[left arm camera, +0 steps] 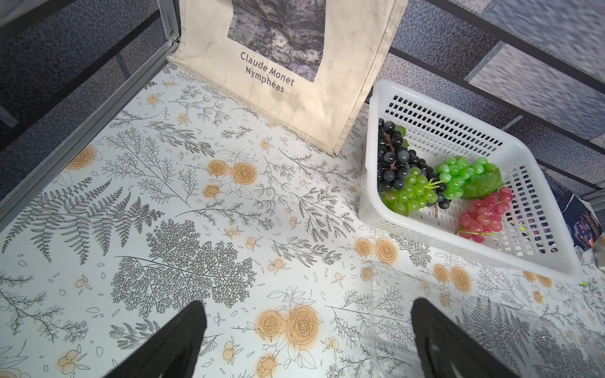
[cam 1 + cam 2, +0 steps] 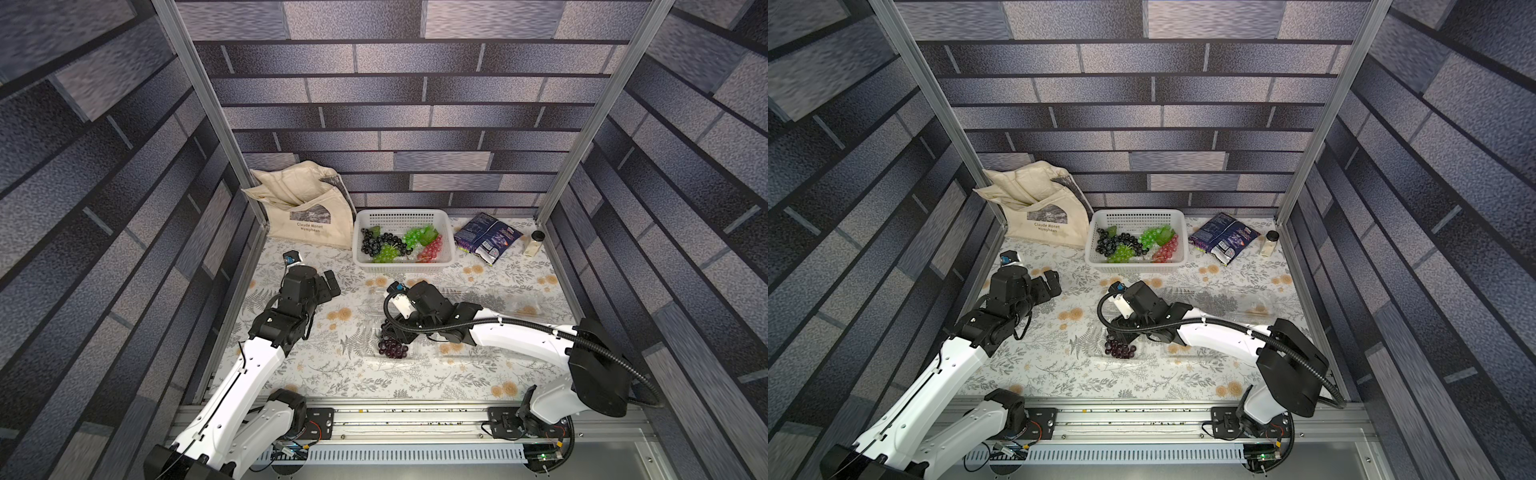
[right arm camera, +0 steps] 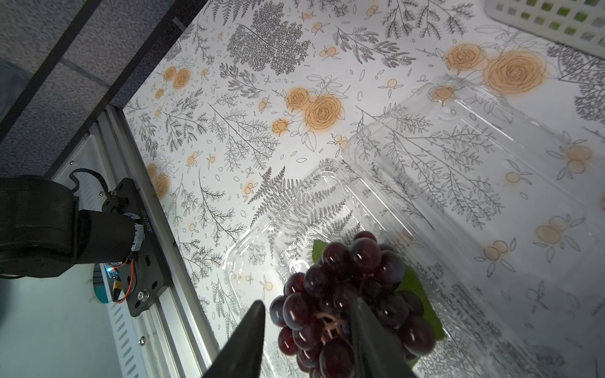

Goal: Pack grapes into containers
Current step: Place the grape into the packing box.

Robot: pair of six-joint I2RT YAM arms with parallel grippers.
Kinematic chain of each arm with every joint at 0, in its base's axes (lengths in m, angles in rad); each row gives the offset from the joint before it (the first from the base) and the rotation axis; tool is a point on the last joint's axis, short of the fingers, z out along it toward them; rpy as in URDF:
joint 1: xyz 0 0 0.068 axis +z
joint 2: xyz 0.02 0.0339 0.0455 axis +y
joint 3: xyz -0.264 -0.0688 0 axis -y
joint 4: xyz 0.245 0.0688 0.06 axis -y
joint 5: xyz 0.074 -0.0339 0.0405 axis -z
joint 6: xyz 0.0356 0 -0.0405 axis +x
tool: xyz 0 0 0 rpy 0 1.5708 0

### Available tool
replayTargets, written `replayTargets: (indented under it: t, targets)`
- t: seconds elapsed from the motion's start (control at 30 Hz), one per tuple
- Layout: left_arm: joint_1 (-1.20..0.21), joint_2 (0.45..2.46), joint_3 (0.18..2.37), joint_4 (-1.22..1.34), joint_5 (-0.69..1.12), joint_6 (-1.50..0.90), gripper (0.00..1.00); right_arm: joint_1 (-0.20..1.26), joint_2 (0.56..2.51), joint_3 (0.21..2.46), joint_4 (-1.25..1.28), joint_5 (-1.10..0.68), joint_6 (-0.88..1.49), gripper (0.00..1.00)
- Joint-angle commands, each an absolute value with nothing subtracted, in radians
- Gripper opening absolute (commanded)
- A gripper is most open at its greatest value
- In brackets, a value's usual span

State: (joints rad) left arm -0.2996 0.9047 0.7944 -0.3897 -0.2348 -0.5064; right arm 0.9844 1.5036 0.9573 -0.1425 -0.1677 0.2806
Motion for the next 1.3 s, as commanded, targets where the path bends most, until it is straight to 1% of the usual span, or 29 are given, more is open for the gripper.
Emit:
replayTargets:
  t: [0.0, 0.07, 0.13, 0.27, 0.47, 0.83, 1.13, 1.27]
  targets:
    - [-0.305, 0.89, 0.797, -0.412, -0.231, -0.495, 1.0, 0.993, 1.446, 0.934, -0.192, -0.117, 0.301, 0.46]
    - [-0.304, 0.885, 0.795, -0.413, -0.236, -0.494, 1.0, 0.993, 1.443, 0.927, -0.207, -0.096, 0.308, 0.45]
    - [-0.304, 0.885, 0.792, -0.413, -0.234, -0.494, 1.0, 0.994, 1.455, 0.923, -0.224, -0.089, 0.313, 0.43]
    - [-0.305, 0.894, 0.793, -0.415, -0.227, -0.493, 1.0, 0.993, 1.504, 0.926, -0.224, -0.114, 0.322, 0.38]
    - [-0.305, 0.896, 0.793, -0.418, -0.227, -0.49, 1.0, 0.995, 1.584, 0.943, -0.153, -0.215, 0.365, 0.37]
    - [-0.306, 0.923, 0.783, -0.406, -0.181, -0.507, 1.0, 1.015, 1.635, 0.98, -0.113, -0.24, 0.391, 0.36]
    - [-0.308, 0.922, 0.779, -0.401, -0.183, -0.508, 1.0, 1.028, 1.631, 1.009, -0.09, -0.283, 0.401, 0.36]
    - [-0.308, 0.928, 0.778, -0.396, -0.181, -0.508, 1.0, 1.028, 1.666, 1.031, -0.077, -0.299, 0.404, 0.36]
